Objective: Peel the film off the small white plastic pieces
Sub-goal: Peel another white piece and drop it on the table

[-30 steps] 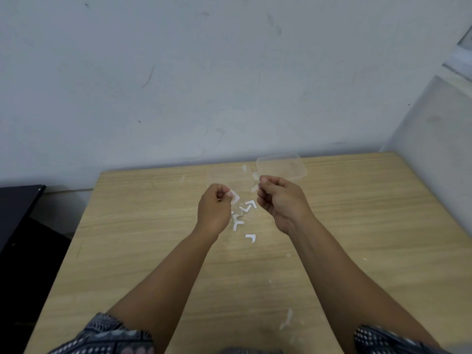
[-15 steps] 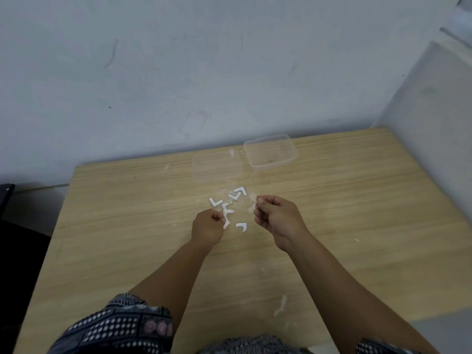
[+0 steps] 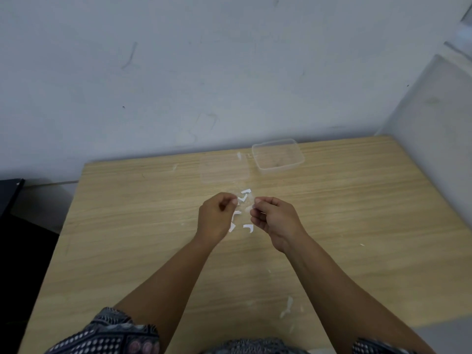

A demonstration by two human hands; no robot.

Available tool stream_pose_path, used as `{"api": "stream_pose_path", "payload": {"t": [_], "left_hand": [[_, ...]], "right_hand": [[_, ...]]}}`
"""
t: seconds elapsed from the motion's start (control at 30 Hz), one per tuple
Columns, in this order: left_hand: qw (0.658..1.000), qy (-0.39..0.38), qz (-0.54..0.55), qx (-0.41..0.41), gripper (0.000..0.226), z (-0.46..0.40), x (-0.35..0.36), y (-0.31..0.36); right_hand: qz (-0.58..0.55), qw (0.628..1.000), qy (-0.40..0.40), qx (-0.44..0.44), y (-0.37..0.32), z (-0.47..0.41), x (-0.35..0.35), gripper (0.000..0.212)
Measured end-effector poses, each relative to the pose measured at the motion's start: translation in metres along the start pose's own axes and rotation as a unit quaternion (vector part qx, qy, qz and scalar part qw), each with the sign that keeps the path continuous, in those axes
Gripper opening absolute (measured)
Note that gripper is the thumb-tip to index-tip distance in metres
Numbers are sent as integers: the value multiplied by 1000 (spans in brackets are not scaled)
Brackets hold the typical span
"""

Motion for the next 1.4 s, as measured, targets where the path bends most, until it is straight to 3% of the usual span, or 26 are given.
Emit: {"api": "stream_pose_path", "payload": {"t": [0.2,0.43,0.53,0.9,1.07,1.4], "left_hand": [[991,-47,-28,126,10,8,-15,27],[981,-65,-82,163,22,21,-57,18],[980,-66,-88,164,20,26,-75,13],[1000,-5,0,29,20,45,-123,-10],[999,31,37,-18,30,59,-142,-14],[990,100,54,-80,24,103,-186,-45]], "right_hand": [[-19,999,-35,1,4,15,31,6],[-6,998,-54,15,26,28,68,0],[-5,998,-67,15,38,34,86,9],[65,997,-49,-9,58,44,114,16],[95,993,-74,-14,61,47,129,9],[146,981,-127,-28,96,59,175,15]]}}
Point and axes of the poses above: each hand's wrist, its own z-axis away from the middle knuckle, its own x-axis out of the palm, y = z × x, the point moved 7 cm from there along -z, towards the middle knuckle, and after that the axes turned 9 degrees about x, right-handed, at the moved point
